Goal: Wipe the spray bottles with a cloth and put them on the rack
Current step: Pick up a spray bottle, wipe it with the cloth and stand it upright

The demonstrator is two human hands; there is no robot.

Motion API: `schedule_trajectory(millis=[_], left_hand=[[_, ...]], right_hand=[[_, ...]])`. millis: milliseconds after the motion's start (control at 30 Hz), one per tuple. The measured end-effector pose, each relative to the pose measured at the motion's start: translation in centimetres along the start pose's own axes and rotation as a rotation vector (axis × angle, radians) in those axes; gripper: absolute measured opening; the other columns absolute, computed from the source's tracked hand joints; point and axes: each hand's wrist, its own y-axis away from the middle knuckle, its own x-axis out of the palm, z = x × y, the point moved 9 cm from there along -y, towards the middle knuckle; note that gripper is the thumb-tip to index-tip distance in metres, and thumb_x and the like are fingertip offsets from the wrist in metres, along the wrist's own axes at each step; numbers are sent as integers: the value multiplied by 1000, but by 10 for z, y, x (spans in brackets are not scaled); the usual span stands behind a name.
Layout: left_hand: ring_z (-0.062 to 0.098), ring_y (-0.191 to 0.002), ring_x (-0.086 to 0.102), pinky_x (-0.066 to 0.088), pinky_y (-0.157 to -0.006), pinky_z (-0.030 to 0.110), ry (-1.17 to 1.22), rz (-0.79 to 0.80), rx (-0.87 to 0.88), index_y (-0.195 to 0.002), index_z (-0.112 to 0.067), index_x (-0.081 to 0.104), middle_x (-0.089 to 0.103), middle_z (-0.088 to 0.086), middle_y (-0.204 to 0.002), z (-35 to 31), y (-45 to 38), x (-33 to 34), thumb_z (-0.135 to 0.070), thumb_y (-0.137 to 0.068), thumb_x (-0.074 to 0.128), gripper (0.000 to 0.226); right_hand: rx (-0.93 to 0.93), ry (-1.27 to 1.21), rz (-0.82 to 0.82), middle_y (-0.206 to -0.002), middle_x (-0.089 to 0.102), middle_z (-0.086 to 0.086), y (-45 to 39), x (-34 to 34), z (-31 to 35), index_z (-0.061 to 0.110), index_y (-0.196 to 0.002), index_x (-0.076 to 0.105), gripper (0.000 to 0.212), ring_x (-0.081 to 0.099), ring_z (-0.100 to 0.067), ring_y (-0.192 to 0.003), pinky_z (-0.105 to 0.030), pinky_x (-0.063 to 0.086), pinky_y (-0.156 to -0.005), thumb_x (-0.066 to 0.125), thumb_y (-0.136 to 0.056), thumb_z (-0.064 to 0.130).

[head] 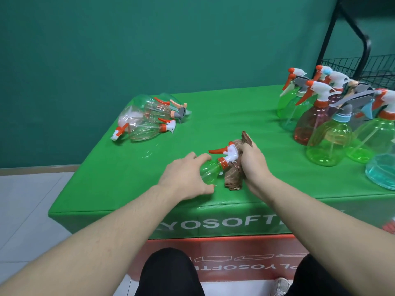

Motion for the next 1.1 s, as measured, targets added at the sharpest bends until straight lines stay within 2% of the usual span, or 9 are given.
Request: schedule_trajectory(millis=[167, 400, 500, 633, 700, 900, 1000, 1033, 1100], left_hand=[[15, -87, 61, 55, -75, 32, -9, -7, -26, -154, -38, 33, 53, -2, -129, 2, -2, 3, -57, -80, 74, 87], [16, -86, 63, 53, -69, 30, 25, -8, -97, -151, -38, 37, 55, -2, -125, 6, -8, -1, -56, -80, 75, 83], [18, -90, 64, 57, -76, 34, 52, -4, -109, -151, -37, 38, 56, 0, -127, 9, -9, -4, -56, -79, 76, 84], [9, -77, 61, 54, -62, 29, 37, 32, -32, -152, -36, 35, 53, -3, -120, 0, -2, -4, -54, -80, 77, 85], [8, -75, 60, 58, -64, 31, 15, 31, 7, -152, -37, 35, 51, -4, -119, -4, 2, -2, -55, -80, 76, 86], [13, -85, 62, 60, -80, 37, 22, 23, 28, -151, -40, 35, 52, -5, -124, -2, 3, 1, -59, -78, 75, 85], [15, -90, 62, 60, -84, 38, 19, 23, 44, -152, -40, 35, 53, -5, -125, -2, 2, 2, -60, -78, 74, 86], [17, -92, 62, 59, -85, 38, 14, 21, 49, -152, -40, 35, 53, -5, -125, -2, 1, 2, -60, -78, 74, 86], [17, -94, 61, 59, -85, 37, 13, 22, 54, -151, -40, 36, 54, -5, -124, -3, 0, 2, -61, -78, 74, 86]], right_hand=[[-105, 218, -1, -134, 64, 2, 10, -6, 5, 29, -153, 43, 54, 63, -18, -117, -36, 48, -104, 44, -100, 15], [-128, 387, 35, -140, 60, 10, 33, -15, 11, 36, -146, 51, 52, 57, -13, -124, -41, 41, -113, 47, -94, 28], [-104, 410, 37, -129, 68, 7, 37, -23, 15, 32, -139, 59, 64, 63, -15, -117, -43, 46, -109, 41, -78, 33], [-147, 363, -5, -123, 68, 4, 37, -37, 26, 29, -142, 56, 52, 65, -10, -103, -32, 52, -95, 37, -97, 14], [-224, 369, -27, -128, 65, 9, 37, -38, 36, 34, -144, 52, 52, 63, -2, -101, -24, 50, -86, 35, -100, 11], [-408, 603, 88, -144, 55, 16, 24, -13, 43, 36, -149, 47, 48, 60, -6, -120, -17, 46, -97, 39, -105, 18], [-461, 887, 230, -131, 62, 15, 24, 2, 32, 41, -151, 42, 51, 68, -7, -82, -25, 52, -80, 38, -106, 20], [-481, 966, 273, -132, 63, 13, 25, 5, 29, 39, -153, 39, 52, 66, -3, -78, -27, 52, -87, 37, -105, 18], [-547, 1139, 342, -150, 52, 11, 26, 8, 23, 33, -157, 33, 57, 60, -4, -120, -33, 31, -119, 37, -104, 13]])
